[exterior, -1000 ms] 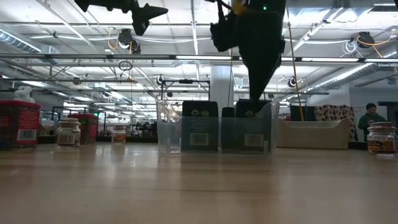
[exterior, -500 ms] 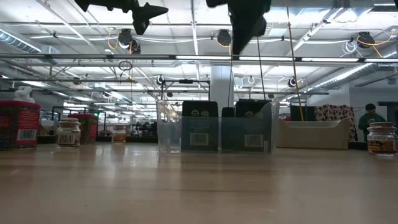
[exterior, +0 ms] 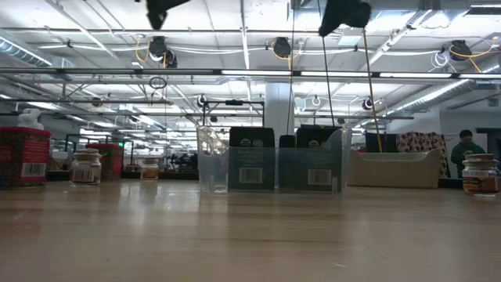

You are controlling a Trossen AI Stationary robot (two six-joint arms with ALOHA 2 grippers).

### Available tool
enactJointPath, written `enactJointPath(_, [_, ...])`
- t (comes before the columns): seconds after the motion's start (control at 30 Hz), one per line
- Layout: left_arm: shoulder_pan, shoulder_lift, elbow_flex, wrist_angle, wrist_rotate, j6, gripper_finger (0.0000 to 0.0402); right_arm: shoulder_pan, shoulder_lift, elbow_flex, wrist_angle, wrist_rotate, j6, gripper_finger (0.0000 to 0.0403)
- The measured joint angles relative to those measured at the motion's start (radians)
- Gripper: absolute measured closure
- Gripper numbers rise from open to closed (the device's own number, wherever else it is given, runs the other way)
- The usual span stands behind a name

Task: Sort spices by type
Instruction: Put the brown seasoning bottle into the gray bin

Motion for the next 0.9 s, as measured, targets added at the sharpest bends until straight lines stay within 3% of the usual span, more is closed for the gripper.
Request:
enactJointPath(0.3, [0.043,-0.121,0.000,-0.239,-0.075,0.087,0.0178,-0.006,-0.352,-0.461,0.482,0.000,0.164,0.0403])
enactJointPath(0.47, [0.043,-0.149,0.000,-0.318,-0.091,0.098,0.0178,-0.005,-0.467,-0.664,0.757,0.006,0.264,0.0403])
enactJointPath(0.73, [0.043,-0.226,-0.098,-0.311,-0.091,0.070,0.0178,-0.002,-0.457,-0.737,0.832,0.072,0.321,0.0403])
enactJointPath(0.9, [0.043,-0.297,-0.231,-0.160,-0.091,-0.029,0.0178,-0.012,-0.430,-0.736,0.892,0.072,0.293,0.0403])
